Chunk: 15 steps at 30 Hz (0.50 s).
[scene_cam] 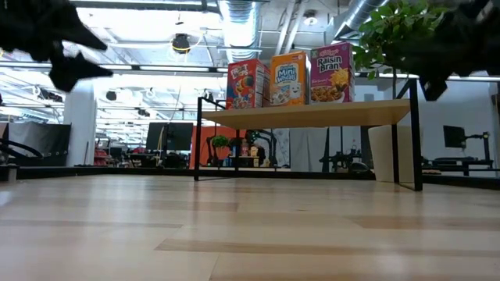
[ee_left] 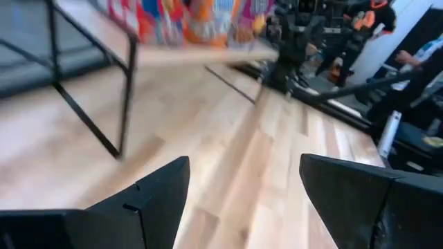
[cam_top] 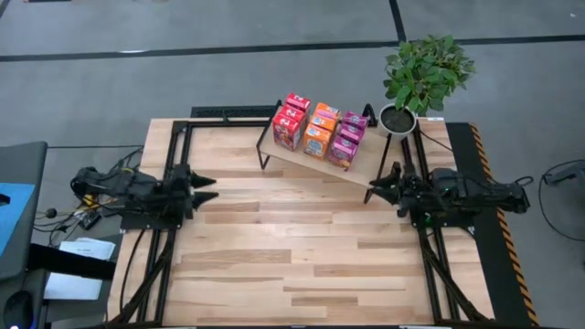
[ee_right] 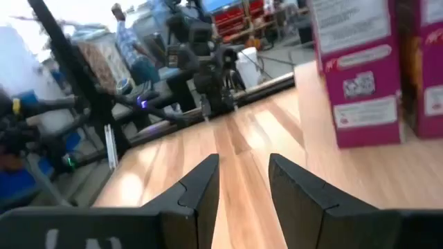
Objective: Stack cereal on shelf
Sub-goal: Return to Home Position
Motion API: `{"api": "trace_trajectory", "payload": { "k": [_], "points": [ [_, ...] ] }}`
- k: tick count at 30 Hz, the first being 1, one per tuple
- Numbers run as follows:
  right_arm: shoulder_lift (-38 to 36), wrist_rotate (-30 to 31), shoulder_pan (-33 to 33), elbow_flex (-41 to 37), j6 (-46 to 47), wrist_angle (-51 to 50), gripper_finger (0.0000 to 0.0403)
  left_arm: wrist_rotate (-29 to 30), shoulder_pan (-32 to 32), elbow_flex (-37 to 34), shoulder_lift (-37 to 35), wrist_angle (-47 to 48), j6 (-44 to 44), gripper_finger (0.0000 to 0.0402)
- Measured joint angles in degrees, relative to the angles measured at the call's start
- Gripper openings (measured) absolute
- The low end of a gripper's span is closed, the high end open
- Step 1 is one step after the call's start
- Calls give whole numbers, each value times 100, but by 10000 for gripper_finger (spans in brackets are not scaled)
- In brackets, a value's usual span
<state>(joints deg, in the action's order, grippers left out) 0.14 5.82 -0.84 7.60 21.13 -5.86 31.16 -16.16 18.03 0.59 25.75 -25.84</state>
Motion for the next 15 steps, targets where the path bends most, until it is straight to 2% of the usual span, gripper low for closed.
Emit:
{"api": "trace_trajectory", "payload": {
  "k": [3, 5, 9, 13, 15],
  "points": [
    [-8, 130, 165, 10, 78, -438, 154, -43, -2, -508, -49, -565, -246, 266],
    [-4, 246, 216, 4, 56, -322, 155, -41, 0, -701, -48, -766, -258, 266],
    [7, 211, 183, 292, -708, -274, 154, -20, 0, -572, -53, -1032, 193, 266],
    [6, 78, 203, 395, -588, -831, 148, 204, 0, -482, -50, -927, 510, 266],
    [13, -174, 269, 380, -479, -679, 145, 231, 2, -532, -51, -943, 406, 266]
  ]
}}
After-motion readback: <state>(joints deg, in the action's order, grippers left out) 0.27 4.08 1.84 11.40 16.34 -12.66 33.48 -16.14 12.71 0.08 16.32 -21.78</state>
